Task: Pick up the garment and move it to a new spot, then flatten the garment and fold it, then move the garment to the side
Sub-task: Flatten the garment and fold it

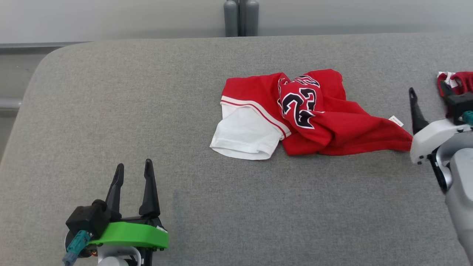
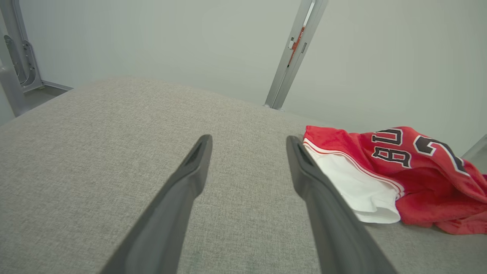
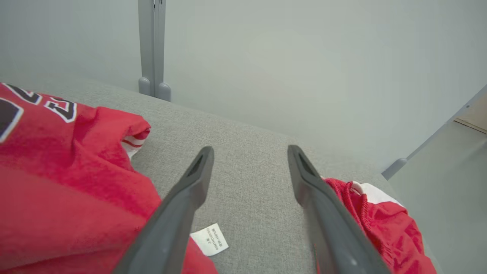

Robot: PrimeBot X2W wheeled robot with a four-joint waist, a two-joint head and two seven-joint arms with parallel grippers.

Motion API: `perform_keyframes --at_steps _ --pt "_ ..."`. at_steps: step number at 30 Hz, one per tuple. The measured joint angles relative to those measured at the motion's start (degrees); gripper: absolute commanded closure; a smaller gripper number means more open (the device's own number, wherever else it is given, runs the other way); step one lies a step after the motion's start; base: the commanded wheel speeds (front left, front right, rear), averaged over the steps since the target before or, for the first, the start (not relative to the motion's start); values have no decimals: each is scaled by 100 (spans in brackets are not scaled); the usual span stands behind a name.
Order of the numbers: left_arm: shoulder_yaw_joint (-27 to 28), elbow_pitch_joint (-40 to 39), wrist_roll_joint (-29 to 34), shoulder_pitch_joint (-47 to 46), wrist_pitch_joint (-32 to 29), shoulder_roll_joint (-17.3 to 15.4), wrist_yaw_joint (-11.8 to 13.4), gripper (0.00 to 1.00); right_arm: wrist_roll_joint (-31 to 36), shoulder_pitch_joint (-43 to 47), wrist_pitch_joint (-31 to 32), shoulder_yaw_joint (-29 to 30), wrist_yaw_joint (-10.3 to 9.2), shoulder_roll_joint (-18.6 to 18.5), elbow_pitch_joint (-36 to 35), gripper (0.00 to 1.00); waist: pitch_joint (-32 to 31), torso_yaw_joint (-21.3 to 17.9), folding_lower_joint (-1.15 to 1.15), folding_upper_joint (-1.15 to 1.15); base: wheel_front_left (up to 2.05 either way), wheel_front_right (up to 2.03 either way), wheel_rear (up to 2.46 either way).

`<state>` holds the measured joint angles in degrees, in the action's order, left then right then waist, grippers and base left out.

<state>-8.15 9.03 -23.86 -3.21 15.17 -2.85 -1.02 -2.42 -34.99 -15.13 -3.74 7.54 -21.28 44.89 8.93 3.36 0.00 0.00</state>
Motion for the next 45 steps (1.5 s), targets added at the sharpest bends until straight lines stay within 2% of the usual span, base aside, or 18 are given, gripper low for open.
perform_keyframes --at_steps 9,13,18,23,24,25,26,27,32,38,45 --pt "-21 -5 -1 4 0 1 2 0 -778 1180 0 -849 -1 450 -1660 0 -74 -150 0 0 0 0 0" --pt "-22 -5 -1 2 0 1 1 0 -1000 1495 0 -1285 -1 542 -2086 0 -57 -117 0 0 0 0 0" --pt "-41 -8 1 -9 0 1 -7 0 -993 1494 0 -1660 0 544 -1998 0 -9 -27 0 0 0 0 0" --pt "-51 -15 1 -79 0 0 -7 0 -773 1051 0 -1592 -1 567 -1397 0 58 117 0 0 0 0 0" --pt "-54 -16 -3 -93 0 1 -7 0 -737 962 0 -1545 -1 589 -1244 50 71 155 0 0 0 0 0" --pt "-55 -14 -5 -94 -1 1 -7 0 -687 894 0 -1528 -1 598 -1118 60 83 193 0 0 0 0 0" --pt "-57 -13 -14 -94 0 1 -5 0 -658 831 -1 -1515 -1 605 -1002 92 94 233 0 0 0 0 0" --pt "-54 -14 -23 -96 0 1 -5 0 -652 785 0 -1511 -1 611 -915 100 101 264 0 0 0 0 0" --pt "-52 -27 -40 -98 0 1 5 0 -667 453 0 -1488 0 530 -750 100 137 413 0 0 0 0 0" --pt "-116 -63 -83 -160 0 1 8 0 -654 -249 18 -1505 -1 96 -737 100 231 509 0 0 0 0 0" --pt "-281 -81 -152 -319 0 1 5 0 -768 -1340 513 -1684 0 -416 94 100 402 763 0 0 0 0 0"
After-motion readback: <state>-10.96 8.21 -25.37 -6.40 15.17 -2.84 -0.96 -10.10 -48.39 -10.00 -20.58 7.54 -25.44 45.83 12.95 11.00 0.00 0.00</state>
